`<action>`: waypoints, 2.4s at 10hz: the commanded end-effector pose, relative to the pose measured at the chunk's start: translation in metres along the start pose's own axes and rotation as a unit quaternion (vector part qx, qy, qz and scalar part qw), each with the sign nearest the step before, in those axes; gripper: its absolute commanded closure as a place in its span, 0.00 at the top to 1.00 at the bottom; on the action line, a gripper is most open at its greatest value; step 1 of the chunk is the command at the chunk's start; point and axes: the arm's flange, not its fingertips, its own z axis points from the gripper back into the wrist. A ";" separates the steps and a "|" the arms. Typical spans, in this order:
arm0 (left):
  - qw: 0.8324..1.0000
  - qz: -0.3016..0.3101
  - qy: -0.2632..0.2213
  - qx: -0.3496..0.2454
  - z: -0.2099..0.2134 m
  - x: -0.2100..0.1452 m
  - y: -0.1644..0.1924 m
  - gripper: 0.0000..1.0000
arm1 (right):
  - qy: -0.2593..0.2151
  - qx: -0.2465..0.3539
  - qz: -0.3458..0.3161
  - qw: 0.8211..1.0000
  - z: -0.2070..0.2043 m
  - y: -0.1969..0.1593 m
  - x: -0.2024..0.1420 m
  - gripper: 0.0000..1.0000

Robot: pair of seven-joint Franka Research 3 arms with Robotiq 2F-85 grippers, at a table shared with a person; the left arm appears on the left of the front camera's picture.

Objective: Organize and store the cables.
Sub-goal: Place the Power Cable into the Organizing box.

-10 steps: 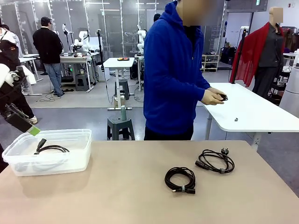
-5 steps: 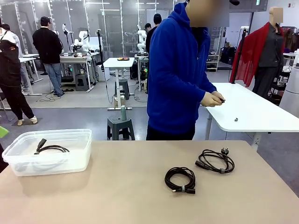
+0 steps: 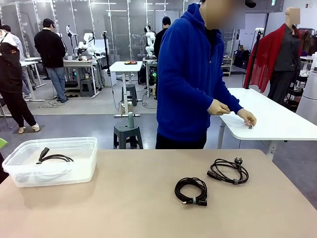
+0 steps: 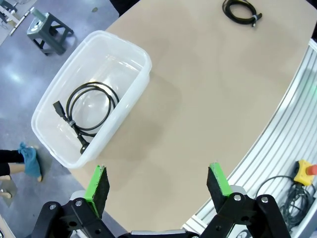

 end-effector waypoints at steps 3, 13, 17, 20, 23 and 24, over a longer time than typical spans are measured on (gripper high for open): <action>1.000 -0.002 0.002 -0.003 -0.001 0.000 -0.001 1.00 | 0.000 0.000 -0.001 1.000 0.000 -0.001 -0.001 1.00; 1.000 -0.002 0.002 -0.003 -0.001 0.000 -0.001 1.00 | 0.000 0.000 -0.001 1.000 0.000 -0.001 -0.001 1.00; 1.000 -0.002 0.002 -0.003 -0.001 0.000 -0.001 1.00 | 0.000 0.000 -0.001 1.000 0.000 -0.001 -0.001 1.00; 1.000 -0.002 0.002 -0.003 -0.001 0.000 -0.001 1.00 | 0.000 0.000 -0.001 1.000 0.000 -0.001 -0.001 1.00; 1.000 -0.002 0.002 -0.003 -0.001 0.000 -0.001 1.00 | 0.000 0.000 -0.001 1.000 0.000 -0.001 -0.001 1.00; 1.000 -0.002 0.002 -0.003 -0.001 0.000 -0.001 1.00 | 0.000 0.000 -0.001 1.000 0.000 -0.001 -0.001 1.00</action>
